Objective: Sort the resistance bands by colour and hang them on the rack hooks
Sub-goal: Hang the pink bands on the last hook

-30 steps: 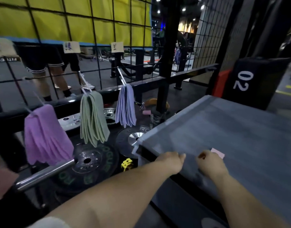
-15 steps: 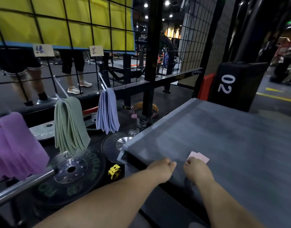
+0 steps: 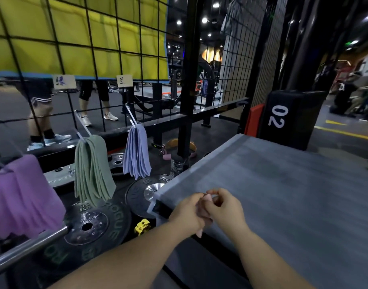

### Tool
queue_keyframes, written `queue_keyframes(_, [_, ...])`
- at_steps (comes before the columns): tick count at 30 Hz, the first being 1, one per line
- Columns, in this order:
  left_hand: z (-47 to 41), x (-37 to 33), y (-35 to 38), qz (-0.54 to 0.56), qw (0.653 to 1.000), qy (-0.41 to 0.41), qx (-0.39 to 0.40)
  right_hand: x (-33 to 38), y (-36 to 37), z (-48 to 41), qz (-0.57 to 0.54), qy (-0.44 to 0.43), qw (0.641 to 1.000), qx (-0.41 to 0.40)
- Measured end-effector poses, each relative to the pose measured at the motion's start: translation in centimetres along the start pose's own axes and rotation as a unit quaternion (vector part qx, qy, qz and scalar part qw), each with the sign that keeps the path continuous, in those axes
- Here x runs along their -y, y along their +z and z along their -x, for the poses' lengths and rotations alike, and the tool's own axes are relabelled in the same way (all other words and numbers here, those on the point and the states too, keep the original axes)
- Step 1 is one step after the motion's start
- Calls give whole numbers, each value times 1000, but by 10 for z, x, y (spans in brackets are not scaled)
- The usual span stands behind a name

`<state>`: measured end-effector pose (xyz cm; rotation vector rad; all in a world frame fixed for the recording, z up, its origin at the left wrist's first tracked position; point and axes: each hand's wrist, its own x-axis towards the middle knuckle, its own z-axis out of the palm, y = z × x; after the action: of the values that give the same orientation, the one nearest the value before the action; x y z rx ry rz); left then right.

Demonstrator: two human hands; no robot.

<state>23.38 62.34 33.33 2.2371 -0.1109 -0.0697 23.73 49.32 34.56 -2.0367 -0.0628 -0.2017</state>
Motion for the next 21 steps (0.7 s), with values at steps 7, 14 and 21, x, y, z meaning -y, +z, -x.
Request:
queue_keyframes(7, [22, 1, -26, -24, 1000, -13, -16, 14, 5, 8, -17, -3, 1000, 14])
queue_keyframes(14, [40, 12, -49, -78, 993, 29, -82, 38, 18, 16, -20, -25, 999, 20])
queue_keyframes(21, [57, 17, -69, -61, 987, 65, -130, 76, 35, 28, 32, -76, 996, 38])
